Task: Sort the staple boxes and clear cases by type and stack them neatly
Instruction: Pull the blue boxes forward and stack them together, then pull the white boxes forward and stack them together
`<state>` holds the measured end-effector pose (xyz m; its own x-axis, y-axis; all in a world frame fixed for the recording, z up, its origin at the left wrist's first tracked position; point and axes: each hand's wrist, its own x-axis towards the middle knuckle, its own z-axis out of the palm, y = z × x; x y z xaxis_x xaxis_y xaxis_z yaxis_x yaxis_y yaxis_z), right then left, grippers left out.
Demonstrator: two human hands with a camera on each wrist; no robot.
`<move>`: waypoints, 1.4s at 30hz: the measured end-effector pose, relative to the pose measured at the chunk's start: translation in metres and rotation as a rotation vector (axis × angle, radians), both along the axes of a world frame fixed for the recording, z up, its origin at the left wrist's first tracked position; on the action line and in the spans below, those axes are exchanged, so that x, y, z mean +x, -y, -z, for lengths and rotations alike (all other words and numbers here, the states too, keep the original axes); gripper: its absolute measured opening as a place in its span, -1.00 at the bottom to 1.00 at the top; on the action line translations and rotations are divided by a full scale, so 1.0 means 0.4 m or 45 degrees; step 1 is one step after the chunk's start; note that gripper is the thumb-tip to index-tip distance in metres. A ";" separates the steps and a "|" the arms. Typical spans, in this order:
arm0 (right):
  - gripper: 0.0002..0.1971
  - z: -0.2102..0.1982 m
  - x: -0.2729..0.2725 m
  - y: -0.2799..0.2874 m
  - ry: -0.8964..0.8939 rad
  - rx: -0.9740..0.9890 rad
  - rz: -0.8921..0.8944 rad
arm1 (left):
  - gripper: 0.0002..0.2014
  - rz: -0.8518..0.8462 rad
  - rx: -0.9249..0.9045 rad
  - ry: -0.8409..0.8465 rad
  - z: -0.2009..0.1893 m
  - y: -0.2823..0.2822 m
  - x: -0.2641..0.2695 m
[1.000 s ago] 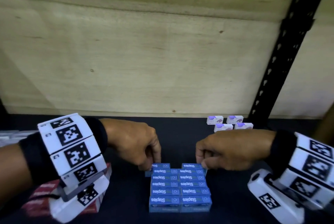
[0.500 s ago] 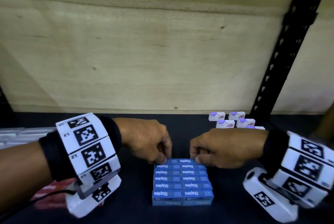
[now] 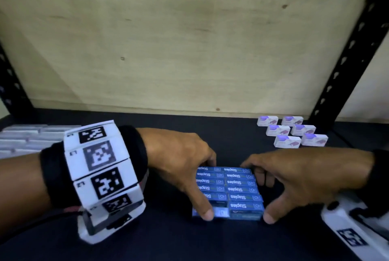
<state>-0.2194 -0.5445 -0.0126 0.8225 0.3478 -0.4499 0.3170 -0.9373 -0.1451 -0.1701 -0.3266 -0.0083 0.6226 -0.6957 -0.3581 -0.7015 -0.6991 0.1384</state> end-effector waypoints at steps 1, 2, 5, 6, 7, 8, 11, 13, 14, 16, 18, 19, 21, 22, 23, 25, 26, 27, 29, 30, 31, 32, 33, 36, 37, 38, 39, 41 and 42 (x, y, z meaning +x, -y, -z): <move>-0.28 0.003 0.002 0.000 0.012 0.018 0.008 | -0.27 0.001 -0.005 0.001 0.003 0.000 -0.002; -0.29 0.004 0.004 0.000 0.018 0.030 0.013 | -0.27 0.001 -0.007 0.005 0.002 0.000 -0.002; -0.29 0.007 0.005 0.003 0.014 0.051 0.013 | -0.27 0.000 -0.003 0.020 -0.003 0.000 -0.001; -0.29 0.008 0.004 0.004 0.016 0.049 0.010 | -0.27 0.004 -0.002 0.021 -0.004 0.000 0.001; -0.29 0.008 0.003 0.005 0.017 0.046 0.008 | -0.28 0.009 -0.002 0.020 -0.004 0.000 0.001; -0.30 0.008 0.002 0.007 0.017 0.044 0.007 | -0.29 0.013 -0.005 0.021 -0.003 0.001 0.002; -0.31 0.007 -0.001 0.008 0.020 0.043 0.005 | -0.28 -0.002 -0.013 0.025 0.005 -0.001 0.004; -0.32 0.009 -0.002 0.007 0.032 0.048 -0.004 | -0.28 -0.006 -0.016 0.034 0.008 -0.003 0.004; -0.33 0.010 -0.001 0.006 0.039 0.054 -0.014 | -0.29 -0.007 -0.013 0.040 0.009 -0.004 0.004; -0.35 0.015 0.001 0.003 0.042 0.079 -0.030 | -0.29 -0.003 0.000 0.054 0.007 -0.006 0.002; -0.37 0.016 0.004 -0.002 0.046 0.086 -0.043 | -0.31 0.004 0.012 0.068 0.005 -0.010 0.003; -0.38 0.016 0.005 -0.005 0.048 0.080 -0.047 | -0.33 0.005 0.015 0.070 0.004 -0.012 0.004; -0.40 0.013 0.007 -0.015 0.039 0.069 -0.049 | -0.36 0.008 0.017 0.069 0.003 -0.019 0.007; -0.40 0.012 0.008 -0.021 0.033 0.071 -0.048 | -0.37 0.013 0.016 0.065 0.002 -0.023 0.009; -0.41 0.011 0.011 -0.026 0.035 0.070 -0.051 | -0.38 0.013 0.015 0.062 -0.001 -0.026 0.010; -0.42 0.015 0.021 -0.033 0.044 0.059 -0.054 | -0.37 -0.004 0.018 0.055 -0.007 -0.029 0.012; -0.42 0.018 0.027 -0.037 0.043 0.057 -0.049 | -0.38 -0.007 0.031 0.056 -0.009 -0.032 0.013; -0.41 0.022 0.031 -0.039 0.041 0.068 -0.043 | -0.40 -0.001 0.051 0.058 -0.011 -0.032 0.015; -0.31 0.026 0.036 -0.033 0.039 0.086 -0.025 | -0.36 0.013 0.120 0.053 -0.020 -0.026 0.019; -0.19 0.025 0.035 -0.022 0.036 0.084 -0.008 | -0.28 0.013 0.164 0.053 -0.027 -0.018 0.023; -0.08 0.022 0.035 -0.010 0.032 0.077 0.013 | -0.17 0.002 0.197 0.062 -0.033 -0.011 0.026; 0.00 0.014 0.032 0.005 0.035 0.065 0.048 | -0.07 -0.012 0.212 0.083 -0.041 0.001 0.031; -0.01 0.000 0.029 0.027 0.051 0.051 0.092 | -0.02 -0.016 0.207 0.114 -0.048 0.018 0.037; -0.34 -0.042 0.039 0.114 0.244 -0.039 0.245 | -0.12 0.047 0.137 0.219 -0.065 0.090 0.049; -0.45 -0.050 0.051 0.150 0.324 -0.086 0.315 | -0.18 0.076 0.116 0.255 -0.069 0.120 0.055; -0.54 -0.057 0.066 0.189 0.388 -0.135 0.393 | -0.24 0.093 0.098 0.287 -0.071 0.152 0.063; -0.61 -0.060 0.082 0.224 0.427 -0.184 0.470 | -0.30 0.101 0.084 0.308 -0.071 0.183 0.071; -0.68 -0.058 0.109 0.284 0.415 -0.268 0.622 | -0.40 0.126 0.061 0.330 -0.069 0.248 0.092; -0.67 -0.053 0.119 0.304 0.375 -0.297 0.692 | -0.44 0.140 0.054 0.332 -0.065 0.279 0.103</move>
<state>-0.1720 -0.6662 0.0084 0.9536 -0.2311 -0.1929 -0.2148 -0.9713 0.1019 -0.1289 -0.4380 0.0179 0.6191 -0.7519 -0.2264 -0.7815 -0.6181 -0.0843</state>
